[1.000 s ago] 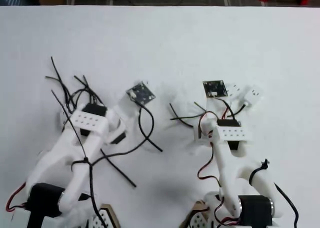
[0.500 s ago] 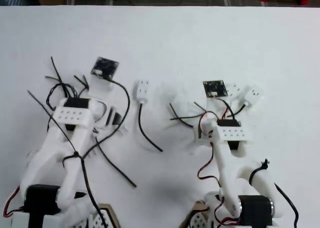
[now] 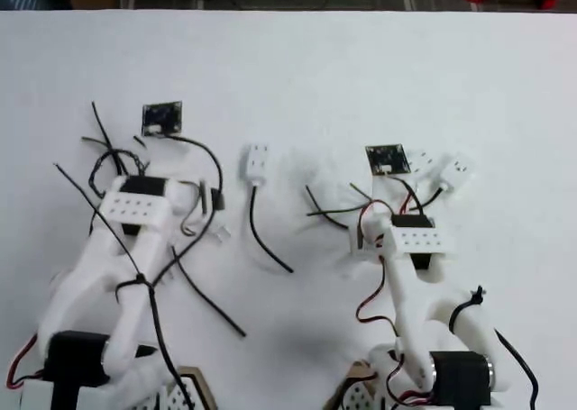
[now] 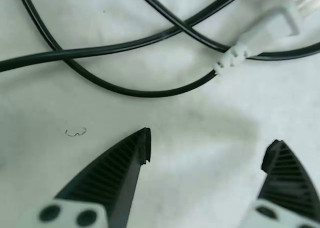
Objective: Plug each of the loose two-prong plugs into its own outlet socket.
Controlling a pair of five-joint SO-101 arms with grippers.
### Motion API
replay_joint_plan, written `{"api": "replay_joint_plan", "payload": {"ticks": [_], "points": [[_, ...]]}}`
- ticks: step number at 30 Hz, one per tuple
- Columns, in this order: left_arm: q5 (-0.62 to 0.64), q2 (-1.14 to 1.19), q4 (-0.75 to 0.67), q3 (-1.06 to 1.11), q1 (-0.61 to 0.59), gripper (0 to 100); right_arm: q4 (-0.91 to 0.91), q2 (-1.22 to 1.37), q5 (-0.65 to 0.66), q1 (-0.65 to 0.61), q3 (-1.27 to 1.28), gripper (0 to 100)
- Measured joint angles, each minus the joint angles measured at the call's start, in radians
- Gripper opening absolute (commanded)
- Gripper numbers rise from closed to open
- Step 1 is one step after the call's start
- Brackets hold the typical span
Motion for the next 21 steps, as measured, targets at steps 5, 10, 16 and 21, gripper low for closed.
{"api": "replay_joint_plan", "payload": {"ticks": [5, 10, 16, 21], "points": [[0.198, 0.0, -0.009, 0.038, 0.08, 25, 0.0, 0.0, 0.0, 0.002, 0.0, 35.4], [0.321, 0.0, -0.109, 0.066, 0.086, 25, 0.0, 0.0, 0.0, 0.002, 0.0, 35.4], [0.365, 0.0, -0.273, 0.172, 0.083, 24, 0.0, 0.0, 0.0, 0.002, 0.0, 35.4], [0.479, 0.0, -0.299, 0.199, 0.083, 24, 0.0, 0.0, 0.0, 0.0, 0.0, 35.4]]}}
